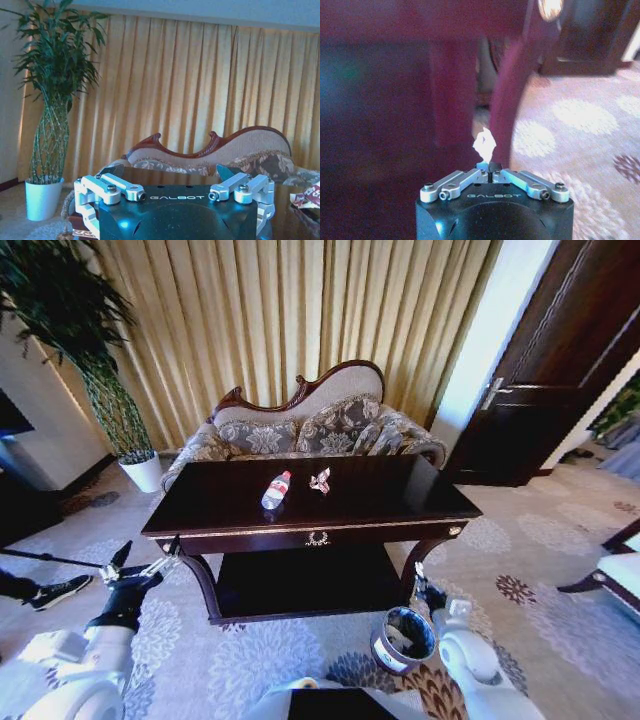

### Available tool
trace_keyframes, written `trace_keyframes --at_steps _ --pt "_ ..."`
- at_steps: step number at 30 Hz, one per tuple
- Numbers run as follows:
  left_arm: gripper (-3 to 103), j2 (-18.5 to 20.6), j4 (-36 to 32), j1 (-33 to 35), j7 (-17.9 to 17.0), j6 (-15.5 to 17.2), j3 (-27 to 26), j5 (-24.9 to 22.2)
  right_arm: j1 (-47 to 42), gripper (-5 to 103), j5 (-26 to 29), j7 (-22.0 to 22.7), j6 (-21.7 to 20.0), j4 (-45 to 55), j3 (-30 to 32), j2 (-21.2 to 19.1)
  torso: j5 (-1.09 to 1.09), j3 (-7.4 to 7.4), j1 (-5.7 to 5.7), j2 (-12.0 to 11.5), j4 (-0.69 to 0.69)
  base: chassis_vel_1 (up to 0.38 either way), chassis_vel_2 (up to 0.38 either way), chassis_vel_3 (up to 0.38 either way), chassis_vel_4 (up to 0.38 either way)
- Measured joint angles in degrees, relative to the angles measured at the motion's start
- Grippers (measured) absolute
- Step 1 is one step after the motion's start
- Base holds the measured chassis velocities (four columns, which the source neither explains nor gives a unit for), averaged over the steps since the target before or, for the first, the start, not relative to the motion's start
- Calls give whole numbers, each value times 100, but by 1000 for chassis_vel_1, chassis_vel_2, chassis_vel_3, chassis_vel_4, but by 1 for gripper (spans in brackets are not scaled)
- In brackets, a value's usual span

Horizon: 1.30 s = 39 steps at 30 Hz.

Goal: Move to the front of the table and place the trash on the table into the trash bin.

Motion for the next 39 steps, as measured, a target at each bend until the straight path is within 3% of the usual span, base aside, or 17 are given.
trace_keyframes --at_steps 5,9,15,16,18,20,23,27,30,37,39 --pt "100 -10 0 -1 -2 0 -7 1 379 0 -100 -61 79 -1028 -129 145 -1 1 0 -1 -1 0 0 0 0" --pt "100 -21 0 13 -1 -5 -6 8 701 0 -609 -188 299 -1958 -253 364 1 1 1 -1 -2 0 0 0 0" --pt "100 -3 0 -1 -1 -14 -6 1 998 0 -882 -193 410 -2724 -319 423 0 1 1 0 -1 0 0 0 0" --pt "100 -4 0 -17 -3 -14 -6 -27 1071 10 -945 -191 432 -2900 -292 416 0 1 1 -1 -2 0 0 0 0" --pt "100 -7 0 -21 -4 -13 -2 -31 1088 10 -953 -189 435 -2935 -276 410 0 1 1 -1 -1 0 0 0 0" --pt "100 -26 0 -26 -4 -12 28 -28 1103 21 -959 -181 438 -2963 -238 406 0 1 1 -1 -1 0 0 0 0" --pt "100 -44 0 -26 -3 -11 48 -16 1103 27 -967 -173 438 -2962 -216 409 0 1 2 -1 -1 0 0 0 0" --pt "100 -57 0 -8 -1 -10 55 -12 1053 48 -989 -168 434 -2870 -144 413 0 1 1 -1 -1 0 0 0 0" --pt "100 -57 0 5 0 -10 46 -12 1044 53 -990 -166 430 -2848 -101 410 0 1 1 -1 -2 0 0 0 0" --pt "100 -36 0 37 2 -23 18 -71 993 86 -987 -161 407 -2731 -22 398 0 1 2 -1 -1 0 0 0 0" --pt "100 -36 0 36 2 -23 18 -75 986 86 -986 -160 404 -2727 -16 398 0 1 1 -1 -1 0 0 0 0"
